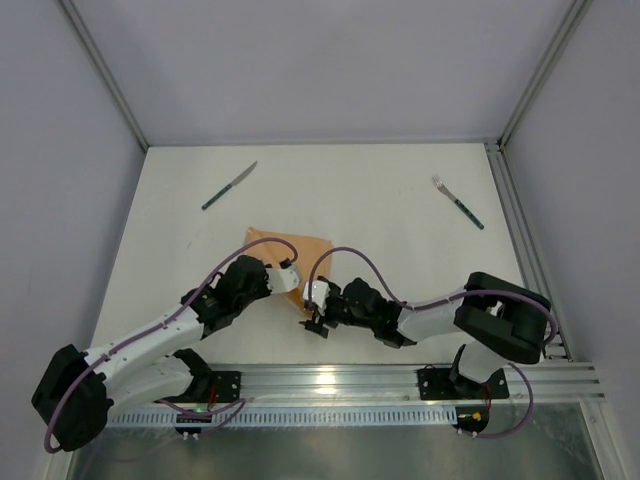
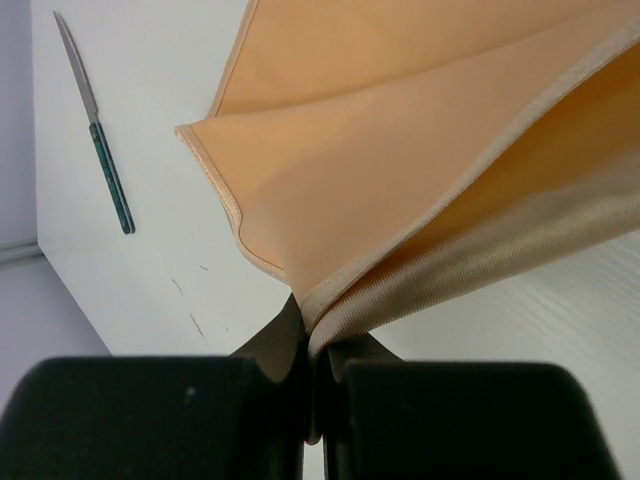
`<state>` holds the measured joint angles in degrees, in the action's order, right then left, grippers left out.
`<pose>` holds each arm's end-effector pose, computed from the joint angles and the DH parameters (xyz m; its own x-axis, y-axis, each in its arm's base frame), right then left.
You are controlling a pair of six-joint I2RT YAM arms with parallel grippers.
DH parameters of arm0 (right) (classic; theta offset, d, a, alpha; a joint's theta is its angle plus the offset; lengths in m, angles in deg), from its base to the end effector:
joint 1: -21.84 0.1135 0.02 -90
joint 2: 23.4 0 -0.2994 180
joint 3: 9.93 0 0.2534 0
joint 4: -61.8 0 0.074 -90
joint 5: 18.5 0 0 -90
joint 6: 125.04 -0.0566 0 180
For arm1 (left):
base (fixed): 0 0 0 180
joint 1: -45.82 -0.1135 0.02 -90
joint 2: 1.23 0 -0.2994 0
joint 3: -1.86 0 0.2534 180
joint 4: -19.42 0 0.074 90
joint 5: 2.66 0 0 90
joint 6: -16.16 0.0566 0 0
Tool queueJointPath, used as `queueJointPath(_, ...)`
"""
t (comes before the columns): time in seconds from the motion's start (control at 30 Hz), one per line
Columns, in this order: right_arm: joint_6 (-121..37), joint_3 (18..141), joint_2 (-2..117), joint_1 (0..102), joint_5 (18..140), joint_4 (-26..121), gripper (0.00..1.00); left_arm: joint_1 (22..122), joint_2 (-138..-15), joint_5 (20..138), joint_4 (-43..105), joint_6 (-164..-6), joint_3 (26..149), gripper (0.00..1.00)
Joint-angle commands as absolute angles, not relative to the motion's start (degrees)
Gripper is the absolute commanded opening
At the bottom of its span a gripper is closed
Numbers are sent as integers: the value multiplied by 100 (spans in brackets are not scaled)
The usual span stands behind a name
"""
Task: Fold the napkin into a case and place the utensils inside
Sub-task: Pick up the upper triangle-folded napkin from the center of the board.
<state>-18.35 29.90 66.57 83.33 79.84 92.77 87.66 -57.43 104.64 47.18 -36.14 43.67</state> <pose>0.1384 0.2720 0.1757 0.1183 -0.3775 -0.9184 -0.9405 0.2542 -0.2256 0.1556 -0.1168 0.2134 -0.1066 0.8791 -0.4646 0.6797 0.4054 0.6113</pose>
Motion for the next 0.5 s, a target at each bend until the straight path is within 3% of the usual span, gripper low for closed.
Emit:
queueJointPath(0.0, -1439, 2934, 6809, 8677, 7371, 9680, 78, 8722, -5739, 10386, 4682, -3947, 4588, 0)
queueJointPath(0.3, -1237, 3189, 7669, 9232, 4981, 9943, 77, 8722, -5677, 10351, 4822, -4105, 4658, 0)
queueJointPath(0.47, -1175, 3295, 8022, 9232, 4435, 9900, 62, 8722, -5625, 10351, 4902, -4105, 4658, 0)
